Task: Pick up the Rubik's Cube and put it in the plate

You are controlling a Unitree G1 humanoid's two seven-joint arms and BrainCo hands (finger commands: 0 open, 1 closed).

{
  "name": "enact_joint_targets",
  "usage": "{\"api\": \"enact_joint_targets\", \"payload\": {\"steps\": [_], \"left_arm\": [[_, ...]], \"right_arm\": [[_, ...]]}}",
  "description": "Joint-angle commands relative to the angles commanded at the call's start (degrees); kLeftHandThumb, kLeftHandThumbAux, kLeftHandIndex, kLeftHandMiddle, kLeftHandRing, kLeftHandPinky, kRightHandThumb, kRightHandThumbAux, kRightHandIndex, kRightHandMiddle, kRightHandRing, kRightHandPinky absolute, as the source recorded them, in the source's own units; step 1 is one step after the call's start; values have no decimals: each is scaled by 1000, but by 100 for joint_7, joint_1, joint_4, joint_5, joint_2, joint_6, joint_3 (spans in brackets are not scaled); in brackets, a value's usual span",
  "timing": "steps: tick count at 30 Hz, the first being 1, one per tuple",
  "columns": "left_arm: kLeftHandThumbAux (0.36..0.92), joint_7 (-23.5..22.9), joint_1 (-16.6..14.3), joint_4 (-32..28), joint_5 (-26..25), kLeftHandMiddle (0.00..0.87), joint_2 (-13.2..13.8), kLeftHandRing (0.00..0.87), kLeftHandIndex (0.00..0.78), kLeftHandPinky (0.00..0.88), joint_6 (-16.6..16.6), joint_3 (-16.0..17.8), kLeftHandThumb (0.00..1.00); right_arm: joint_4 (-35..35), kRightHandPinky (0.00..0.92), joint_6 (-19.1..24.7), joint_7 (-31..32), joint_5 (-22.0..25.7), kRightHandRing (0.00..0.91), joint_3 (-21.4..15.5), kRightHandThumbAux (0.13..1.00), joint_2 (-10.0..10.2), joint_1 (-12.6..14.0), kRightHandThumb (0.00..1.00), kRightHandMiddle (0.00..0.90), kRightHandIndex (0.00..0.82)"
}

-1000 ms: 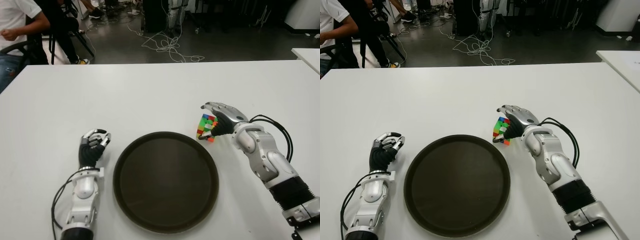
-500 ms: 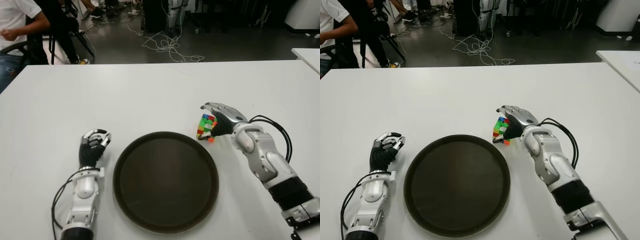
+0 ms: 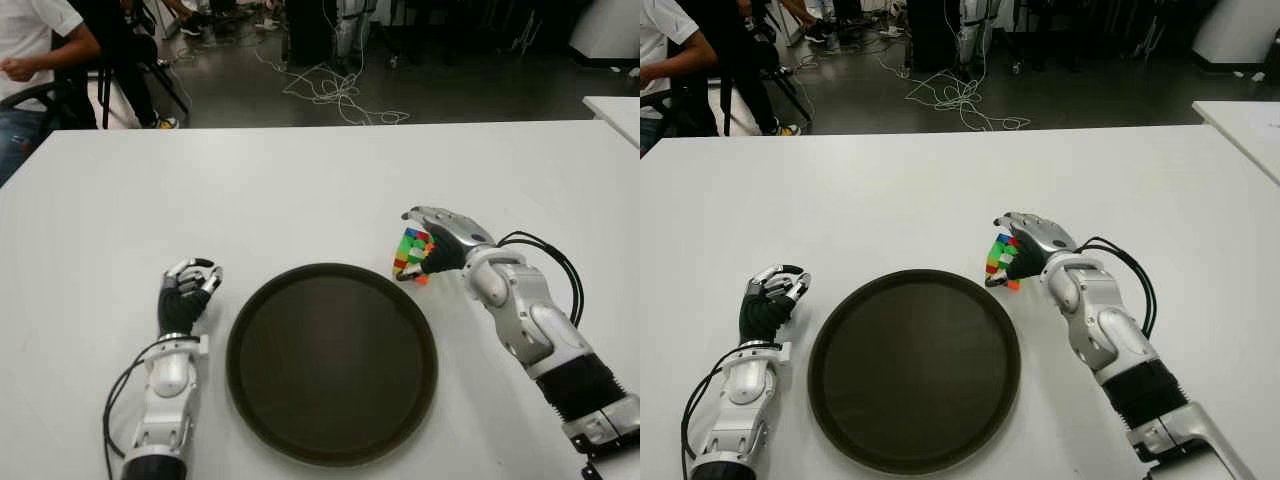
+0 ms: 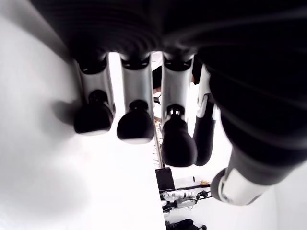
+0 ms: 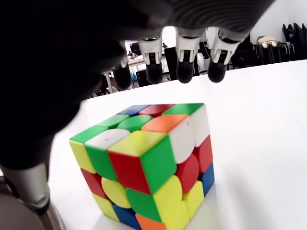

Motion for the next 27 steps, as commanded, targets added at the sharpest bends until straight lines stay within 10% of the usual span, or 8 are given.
{"api": "enact_joint_targets", "payload": {"steps": [27], "left_arm": [[709, -50, -9, 52, 21, 807, 24, 832, 442, 815, -84, -5, 702]], "right_arm": [[77, 0, -89, -76, -26, 0, -56, 620, -187, -65, 0, 0, 0]]}}
